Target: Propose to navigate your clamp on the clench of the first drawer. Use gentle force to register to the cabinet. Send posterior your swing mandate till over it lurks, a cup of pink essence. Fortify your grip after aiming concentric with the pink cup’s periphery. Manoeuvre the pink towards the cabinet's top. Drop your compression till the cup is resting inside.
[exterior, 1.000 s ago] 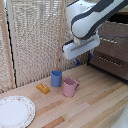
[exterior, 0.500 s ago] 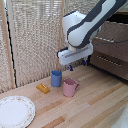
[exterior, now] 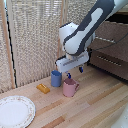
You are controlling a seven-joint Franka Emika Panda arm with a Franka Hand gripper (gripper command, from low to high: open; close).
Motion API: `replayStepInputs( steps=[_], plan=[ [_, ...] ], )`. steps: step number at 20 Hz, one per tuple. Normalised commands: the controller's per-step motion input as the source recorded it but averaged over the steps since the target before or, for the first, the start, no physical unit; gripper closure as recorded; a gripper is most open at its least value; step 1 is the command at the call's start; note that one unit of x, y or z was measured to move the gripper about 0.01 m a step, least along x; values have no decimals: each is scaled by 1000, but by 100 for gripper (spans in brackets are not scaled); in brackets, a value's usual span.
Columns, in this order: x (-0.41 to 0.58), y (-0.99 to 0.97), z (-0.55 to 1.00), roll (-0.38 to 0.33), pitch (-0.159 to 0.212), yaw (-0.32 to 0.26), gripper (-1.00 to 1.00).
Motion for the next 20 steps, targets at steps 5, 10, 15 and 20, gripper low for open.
replayStepInputs(
  steps=[5, 10, 15, 20],
  plan=[
    [34, -156, -105, -6, 0, 372, -100],
    [291, -251, -289, 53, -8, 278, -100],
    [254, -102, -430, 110, -63, 52, -100],
    [75, 83, -367, 78, -109, 6, -100]
  ],
)
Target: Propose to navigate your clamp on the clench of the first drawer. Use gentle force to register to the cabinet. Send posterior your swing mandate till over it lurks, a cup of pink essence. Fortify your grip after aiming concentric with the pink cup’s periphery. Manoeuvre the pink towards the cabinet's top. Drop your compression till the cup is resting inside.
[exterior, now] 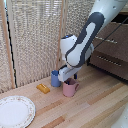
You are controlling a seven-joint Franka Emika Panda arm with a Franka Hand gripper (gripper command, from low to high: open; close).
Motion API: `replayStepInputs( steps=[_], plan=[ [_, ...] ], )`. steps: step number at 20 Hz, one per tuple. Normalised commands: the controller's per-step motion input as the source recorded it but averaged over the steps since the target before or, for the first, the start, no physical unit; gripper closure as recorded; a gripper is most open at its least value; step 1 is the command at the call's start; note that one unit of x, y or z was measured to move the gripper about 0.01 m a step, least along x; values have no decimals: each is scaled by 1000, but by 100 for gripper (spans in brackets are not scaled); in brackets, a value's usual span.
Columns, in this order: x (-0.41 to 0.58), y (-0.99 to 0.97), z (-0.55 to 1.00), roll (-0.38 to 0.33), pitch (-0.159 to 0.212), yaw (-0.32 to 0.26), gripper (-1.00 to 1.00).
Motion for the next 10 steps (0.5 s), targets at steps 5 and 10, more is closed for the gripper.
replayStepInputs(
  steps=[5, 10],
  plan=[
    [-30, -58, -104, 7, -26, 0, 100],
    [-171, -27, -18, 1, 23, 0, 100]
  ],
)
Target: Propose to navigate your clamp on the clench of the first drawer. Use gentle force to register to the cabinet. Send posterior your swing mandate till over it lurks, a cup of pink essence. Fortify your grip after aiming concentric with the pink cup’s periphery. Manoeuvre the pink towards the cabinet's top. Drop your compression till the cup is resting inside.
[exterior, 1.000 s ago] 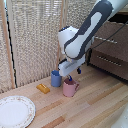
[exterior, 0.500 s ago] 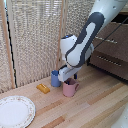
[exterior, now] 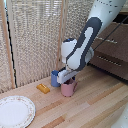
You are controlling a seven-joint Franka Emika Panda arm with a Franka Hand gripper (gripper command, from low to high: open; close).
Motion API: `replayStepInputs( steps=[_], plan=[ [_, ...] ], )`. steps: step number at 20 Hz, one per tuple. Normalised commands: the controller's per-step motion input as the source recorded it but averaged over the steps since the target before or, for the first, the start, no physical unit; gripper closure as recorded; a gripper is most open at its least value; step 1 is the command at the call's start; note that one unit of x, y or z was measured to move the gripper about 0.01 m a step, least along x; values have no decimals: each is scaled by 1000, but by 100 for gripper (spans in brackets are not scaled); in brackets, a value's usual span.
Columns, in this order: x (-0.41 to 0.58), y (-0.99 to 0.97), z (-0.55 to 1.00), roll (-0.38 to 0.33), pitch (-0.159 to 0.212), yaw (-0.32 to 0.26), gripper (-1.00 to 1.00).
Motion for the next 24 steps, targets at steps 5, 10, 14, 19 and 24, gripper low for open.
replayStepInputs(
  steps=[5, 10, 14, 19, 24],
  plan=[
    [-192, 5, -10, 1, 16, 16, 100],
    [-69, 14, -13, 0, 16, 11, 100],
    [-262, 26, -24, -9, 27, -4, 100],
    [-446, 39, 61, -3, -55, -166, 100],
    [-88, -2, 452, -21, -102, -270, 100]
  ],
)
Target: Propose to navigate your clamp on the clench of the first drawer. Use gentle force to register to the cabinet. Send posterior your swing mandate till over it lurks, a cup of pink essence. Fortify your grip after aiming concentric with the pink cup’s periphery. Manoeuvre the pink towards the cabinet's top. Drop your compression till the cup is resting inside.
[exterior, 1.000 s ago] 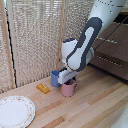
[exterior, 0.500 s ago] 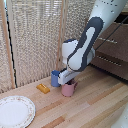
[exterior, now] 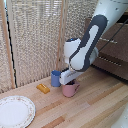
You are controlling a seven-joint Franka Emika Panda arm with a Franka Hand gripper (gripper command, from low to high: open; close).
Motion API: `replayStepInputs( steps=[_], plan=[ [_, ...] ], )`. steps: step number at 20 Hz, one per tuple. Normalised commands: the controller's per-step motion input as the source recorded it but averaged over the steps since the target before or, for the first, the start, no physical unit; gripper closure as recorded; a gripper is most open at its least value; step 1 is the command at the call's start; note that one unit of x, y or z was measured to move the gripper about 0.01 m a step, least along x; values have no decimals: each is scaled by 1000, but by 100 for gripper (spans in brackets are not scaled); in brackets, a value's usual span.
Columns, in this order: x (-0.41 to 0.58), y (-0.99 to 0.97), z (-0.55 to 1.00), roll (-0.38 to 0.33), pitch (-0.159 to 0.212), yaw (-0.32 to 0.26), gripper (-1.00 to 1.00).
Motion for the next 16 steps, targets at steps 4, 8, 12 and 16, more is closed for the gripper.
replayStepInputs(
  steps=[4, 8, 12, 16],
  plan=[
    [45, 52, 437, -133, -121, -325, 100],
    [54, 115, 634, -116, -82, -322, 100],
    [12, 89, 753, -70, -28, -321, 100],
    [52, 24, 838, -29, -1, -312, 100]
  ],
)
